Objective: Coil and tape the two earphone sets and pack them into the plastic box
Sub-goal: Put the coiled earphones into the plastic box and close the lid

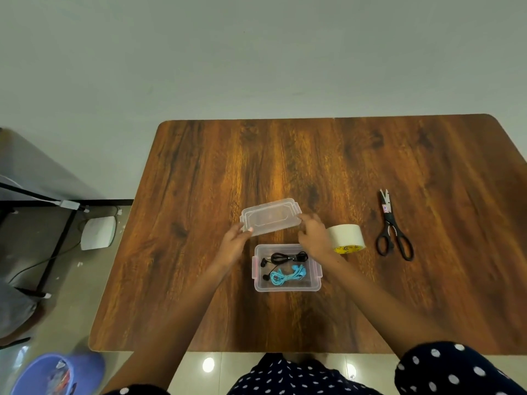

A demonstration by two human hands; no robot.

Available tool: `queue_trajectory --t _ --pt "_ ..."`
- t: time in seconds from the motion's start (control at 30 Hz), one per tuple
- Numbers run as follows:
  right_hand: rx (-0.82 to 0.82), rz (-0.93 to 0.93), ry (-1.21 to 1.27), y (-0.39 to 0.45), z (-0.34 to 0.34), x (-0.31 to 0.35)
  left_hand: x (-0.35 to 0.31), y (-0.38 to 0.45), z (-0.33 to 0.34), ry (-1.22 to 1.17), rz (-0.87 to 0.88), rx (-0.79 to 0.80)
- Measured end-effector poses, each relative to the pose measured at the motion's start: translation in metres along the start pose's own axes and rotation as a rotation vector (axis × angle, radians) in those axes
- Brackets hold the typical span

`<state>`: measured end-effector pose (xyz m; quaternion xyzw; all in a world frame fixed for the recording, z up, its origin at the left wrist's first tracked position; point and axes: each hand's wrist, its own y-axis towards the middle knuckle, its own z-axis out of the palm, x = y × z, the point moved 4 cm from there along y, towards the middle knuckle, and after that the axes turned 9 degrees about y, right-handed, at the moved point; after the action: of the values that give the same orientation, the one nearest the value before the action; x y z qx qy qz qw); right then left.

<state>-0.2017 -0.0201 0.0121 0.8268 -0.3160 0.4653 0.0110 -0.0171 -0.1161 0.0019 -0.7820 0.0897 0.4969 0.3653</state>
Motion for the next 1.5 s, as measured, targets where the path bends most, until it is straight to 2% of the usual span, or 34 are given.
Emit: queue_trajectory --t 0.13,0.23,0.37,0.53,0.73,0.87,1.0,1.13,1.27,1.5 --pt "-0.164 -0.251 0.095 -0.024 -0.03 0.015 -0.017 -0.021 -0.006 0.237 0.175 -0.209" --pt "-0.161 -0.416 0.076 -0.044 -0.052 0.023 -0.033 -0.044 -0.01 0.324 0.372 -0.381" --pt "-0.109 -0.411 0.046 -0.063 -0.061 0.017 -0.042 -0.064 -0.012 0.342 0.486 -0.414" --pt "-0.089 -0.252 0.104 -0.071 -0.055 -0.004 -0.028 -0.07 -0.006 0.29 0.399 -0.362" --pt "-0.1 0.015 0.223 -0.062 -0.032 -0.028 0.005 -0.058 0.003 0.203 0.154 -0.276" --pt "-0.162 0.032 0.252 -0.062 -0.024 -0.031 0.018 -0.05 0.009 0.235 0.08 -0.163" --pt "-0.088 -0.005 0.152 -0.07 -0.016 -0.035 0.019 -0.048 0.017 0.347 0.138 -0.05" --pt "-0.018 -0.013 0.073 -0.078 -0.015 -0.042 0.029 -0.052 0.018 0.296 0.113 -0.071" --pt "-0.064 0.064 0.196 -0.085 -0.016 -0.048 0.043 -0.051 0.015 0.186 -0.026 -0.093" --pt "-0.128 0.221 0.283 -0.084 -0.014 -0.069 0.052 -0.052 0.015 0.043 -0.144 -0.071"
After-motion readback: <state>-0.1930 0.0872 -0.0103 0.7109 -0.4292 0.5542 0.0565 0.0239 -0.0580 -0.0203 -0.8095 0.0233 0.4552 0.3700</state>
